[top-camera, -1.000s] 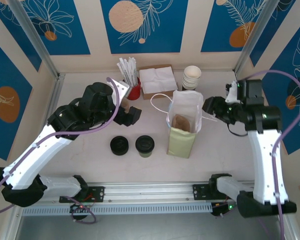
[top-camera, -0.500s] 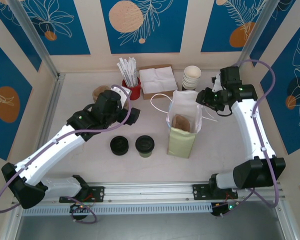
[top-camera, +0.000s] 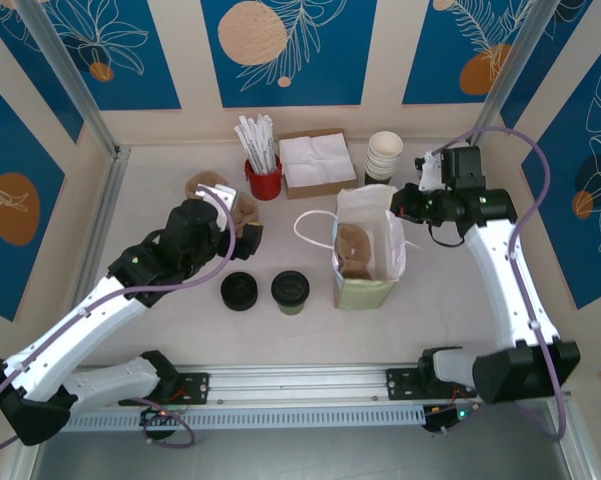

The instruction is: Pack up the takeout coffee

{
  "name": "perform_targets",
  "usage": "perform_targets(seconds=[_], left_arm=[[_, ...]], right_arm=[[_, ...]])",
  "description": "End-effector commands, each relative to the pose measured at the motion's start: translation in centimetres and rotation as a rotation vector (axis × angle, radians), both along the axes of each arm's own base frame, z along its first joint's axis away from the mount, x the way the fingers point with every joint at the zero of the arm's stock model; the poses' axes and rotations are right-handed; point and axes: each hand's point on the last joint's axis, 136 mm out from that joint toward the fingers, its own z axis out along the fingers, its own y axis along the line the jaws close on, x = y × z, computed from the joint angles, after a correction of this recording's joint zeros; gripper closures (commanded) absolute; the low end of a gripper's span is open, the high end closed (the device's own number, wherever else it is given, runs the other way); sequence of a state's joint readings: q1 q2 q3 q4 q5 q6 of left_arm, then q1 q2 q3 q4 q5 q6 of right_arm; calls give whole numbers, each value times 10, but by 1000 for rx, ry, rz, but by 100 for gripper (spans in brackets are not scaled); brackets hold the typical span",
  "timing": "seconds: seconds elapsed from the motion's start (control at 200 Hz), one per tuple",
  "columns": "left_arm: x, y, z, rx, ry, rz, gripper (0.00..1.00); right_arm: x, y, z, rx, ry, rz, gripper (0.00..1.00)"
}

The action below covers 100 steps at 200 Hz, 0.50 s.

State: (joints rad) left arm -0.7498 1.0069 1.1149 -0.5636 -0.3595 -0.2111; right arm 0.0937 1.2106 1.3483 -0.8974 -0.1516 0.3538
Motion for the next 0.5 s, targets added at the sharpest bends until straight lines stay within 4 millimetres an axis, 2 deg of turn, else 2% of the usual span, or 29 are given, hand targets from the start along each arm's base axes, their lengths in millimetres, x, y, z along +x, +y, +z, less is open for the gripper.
perform_targets(seconds=[0.0,0.2,0.4,0.495], left_arm=[[0,1,12,-76,-47,11,1],[1,-5,8,-60,-22,-18,1],[9,-13,7,-32,4,-21,1],[13,-21,16,-50,11,-33,1]], right_arm=[[-9,17,34,49,-184,98,100],[-21,22,42,69,-232,108,100],[-16,20,32,95,-158,54,100],[-12,22,32,111,-130,43,100]])
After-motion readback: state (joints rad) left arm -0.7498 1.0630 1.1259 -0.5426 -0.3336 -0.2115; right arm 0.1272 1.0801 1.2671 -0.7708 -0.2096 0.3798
